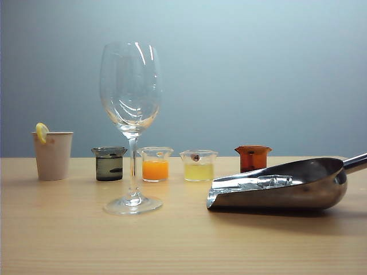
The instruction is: Pick up the ice scoop on the desk filled with ice cubes, pour the ice into the goblet, and finally put the scoop back on the table.
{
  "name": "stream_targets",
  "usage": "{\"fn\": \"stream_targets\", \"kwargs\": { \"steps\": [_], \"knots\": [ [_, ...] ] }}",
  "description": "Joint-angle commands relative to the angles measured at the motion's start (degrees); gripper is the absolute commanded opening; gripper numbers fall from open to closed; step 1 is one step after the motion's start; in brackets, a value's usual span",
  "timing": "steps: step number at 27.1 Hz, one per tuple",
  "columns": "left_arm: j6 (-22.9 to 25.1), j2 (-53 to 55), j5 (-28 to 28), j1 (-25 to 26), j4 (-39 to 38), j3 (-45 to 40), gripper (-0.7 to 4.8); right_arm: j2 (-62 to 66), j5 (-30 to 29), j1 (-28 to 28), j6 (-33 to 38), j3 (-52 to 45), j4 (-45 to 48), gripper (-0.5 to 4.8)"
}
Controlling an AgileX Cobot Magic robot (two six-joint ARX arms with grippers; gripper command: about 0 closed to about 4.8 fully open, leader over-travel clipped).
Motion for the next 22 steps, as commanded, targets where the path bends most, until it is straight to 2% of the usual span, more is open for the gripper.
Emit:
{"fn": "stream_targets", "kwargs": {
  "steps": [1,3,7,14,19,22],
  "knots": [
    [0.04,-0.07,0.02,-0.09,0.68,0.28,-0.06,5.62,-1.36,-0.81,0.02,0.26,6.14,3.7],
    [0.04,-0.07,0.02,-0.09,0.68,0.28,-0.06,9.51,-1.4,-1.01,0.09,0.26,8.94,3.69],
    [0.04,-0.07,0.24,-0.09,-0.24,0.26,-0.06,19.8,-0.39,-1.01,0.02,0.26,21.92,3.69],
    [0.04,-0.07,0.24,-0.09,-0.76,0.28,-0.06,30.25,0.44,-1.95,0.04,0.31,30.58,3.69],
    [0.04,-0.07,0.24,-0.09,-0.83,0.26,-0.06,37.88,-0.07,-5.01,0.07,0.37,42.12,3.69],
    [0.07,-0.07,0.24,-0.09,-0.87,0.26,-0.06,39.91,-0.52,-6.27,0.07,0.39,45.4,3.69]
  ]
}}
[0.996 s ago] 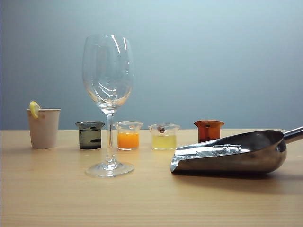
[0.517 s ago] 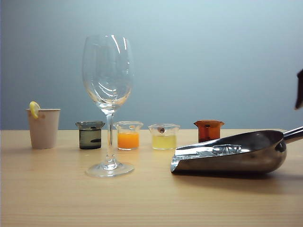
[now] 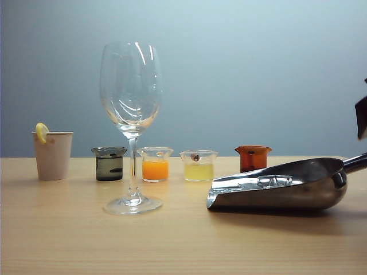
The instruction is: Pick up the ice scoop on the desk filled with ice cubes, pour the ice into the goblet, and finally put the scoop back on the table.
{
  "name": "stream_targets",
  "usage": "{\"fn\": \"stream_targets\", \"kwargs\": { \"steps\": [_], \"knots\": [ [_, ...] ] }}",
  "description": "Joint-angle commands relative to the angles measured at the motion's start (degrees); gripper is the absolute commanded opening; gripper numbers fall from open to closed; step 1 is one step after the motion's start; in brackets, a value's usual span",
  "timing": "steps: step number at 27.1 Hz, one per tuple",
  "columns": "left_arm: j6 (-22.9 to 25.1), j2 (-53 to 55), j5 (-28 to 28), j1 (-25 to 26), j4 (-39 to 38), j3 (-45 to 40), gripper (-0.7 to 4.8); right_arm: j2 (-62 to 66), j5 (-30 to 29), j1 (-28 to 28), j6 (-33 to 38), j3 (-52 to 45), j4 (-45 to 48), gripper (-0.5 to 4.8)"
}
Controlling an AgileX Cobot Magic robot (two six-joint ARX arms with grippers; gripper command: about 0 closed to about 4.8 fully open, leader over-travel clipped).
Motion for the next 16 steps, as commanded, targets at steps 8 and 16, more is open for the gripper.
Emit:
{"fn": "stream_targets", "kwargs": {
  "steps": [8,16],
  "knots": [
    [0.04,-0.07,0.22,-0.09,0.09,0.26,-0.06,3.43,-3.26,-1.97,-0.09,0.57,4.52,3.69],
    [0.04,-0.07,0.22,-0.09,-1.01,0.26,-0.06,3.98,-3.23,-2.56,-0.09,0.63,4.66,1.96]
  ]
}}
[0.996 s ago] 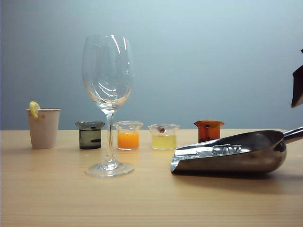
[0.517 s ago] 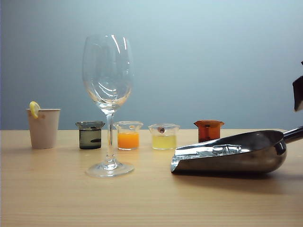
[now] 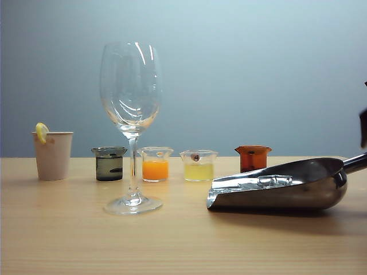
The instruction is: Pick up the ice scoop on the desk filled with ice cubes, pour the ice into the goblet, and finally put the scoop back on the table.
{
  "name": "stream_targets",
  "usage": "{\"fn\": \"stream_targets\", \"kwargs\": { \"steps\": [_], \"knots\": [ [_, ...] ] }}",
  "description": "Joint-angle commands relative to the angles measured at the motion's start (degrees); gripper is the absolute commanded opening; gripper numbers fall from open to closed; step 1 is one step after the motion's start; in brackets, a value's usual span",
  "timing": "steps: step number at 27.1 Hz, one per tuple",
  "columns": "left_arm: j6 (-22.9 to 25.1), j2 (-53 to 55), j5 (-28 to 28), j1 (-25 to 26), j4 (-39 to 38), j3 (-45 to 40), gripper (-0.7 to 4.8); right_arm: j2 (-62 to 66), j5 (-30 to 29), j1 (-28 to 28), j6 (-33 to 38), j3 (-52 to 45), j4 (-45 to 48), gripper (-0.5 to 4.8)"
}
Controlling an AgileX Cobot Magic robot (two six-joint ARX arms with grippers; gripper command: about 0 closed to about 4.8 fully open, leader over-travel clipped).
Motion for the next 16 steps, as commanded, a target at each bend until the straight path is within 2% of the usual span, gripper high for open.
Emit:
{"fn": "stream_targets", "kwargs": {
  "steps": [1,4,6,11,16],
  "knots": [
    [0.04,-0.07,0.2,-0.09,-0.07,0.26,-0.06,-0.15,-0.11,0.0,-0.07,0.17,1.05,1.96],
    [0.04,-0.07,0.2,-0.09,-0.07,0.26,-0.06,-0.15,-0.09,0.0,-0.04,0.17,1.07,1.84],
    [0.02,-0.07,0.22,-0.09,-0.07,0.26,-0.06,-0.15,-0.07,0.0,-0.04,0.17,1.07,1.33],
    [0.02,-0.07,0.22,-0.09,-0.09,0.26,-0.06,-0.15,-0.07,0.0,-0.04,0.15,1.01,1.29],
    [0.02,-0.07,0.22,-0.09,-0.33,0.26,-0.06,-0.15,-0.07,0.0,-0.04,0.15,1.01,0.42]
  ]
}}
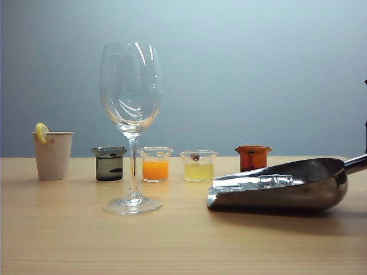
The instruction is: Pick up the ice scoop on the desk filled with ice cubes, pour the ice into the goblet, and finally put the scoop back on the table.
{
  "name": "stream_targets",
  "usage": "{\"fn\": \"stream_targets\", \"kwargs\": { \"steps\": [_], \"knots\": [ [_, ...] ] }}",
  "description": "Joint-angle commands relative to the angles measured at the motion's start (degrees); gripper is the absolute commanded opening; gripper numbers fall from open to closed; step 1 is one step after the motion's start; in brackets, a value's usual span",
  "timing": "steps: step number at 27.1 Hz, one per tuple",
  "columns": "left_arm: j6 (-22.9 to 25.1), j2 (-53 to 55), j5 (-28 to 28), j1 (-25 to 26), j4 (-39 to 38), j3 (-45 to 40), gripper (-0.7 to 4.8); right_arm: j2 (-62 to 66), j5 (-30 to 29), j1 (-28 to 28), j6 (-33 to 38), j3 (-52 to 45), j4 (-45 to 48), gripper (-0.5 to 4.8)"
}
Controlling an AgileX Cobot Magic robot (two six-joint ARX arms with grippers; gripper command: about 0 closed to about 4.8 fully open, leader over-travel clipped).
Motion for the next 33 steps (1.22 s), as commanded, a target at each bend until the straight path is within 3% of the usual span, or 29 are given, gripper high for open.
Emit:
{"fn": "stream_targets", "kwargs": {
  "steps": [1,3,7,22,33],
  "knots": [
    [0.02,-0.11,0.2,-0.09,0.02,0.26,-0.06,-0.13,0.02,0.0,-0.9,0.09,-0.04,0.23],
    [0.02,-0.11,0.22,-0.09,-0.35,0.26,-0.06,-0.13,-0.02,-0.02,-0.85,0.09,-0.09,-0.07],
    [0.02,-0.11,0.2,-0.09,-0.63,0.26,-0.06,0.28,-2.62,-0.96,3.58,0.09,-0.46,-0.06],
    [0.02,-0.11,0.22,-0.09,-0.72,0.26,-0.06,0.5,-8.61,-1.99,9.66,0.57,3.32,-0.06],
    [0.04,-0.13,0.22,-0.09,-0.72,0.28,-0.06,0.17,-13.14,-1.95,10.67,10.62,-1.9,-0.06]
  ]
}}
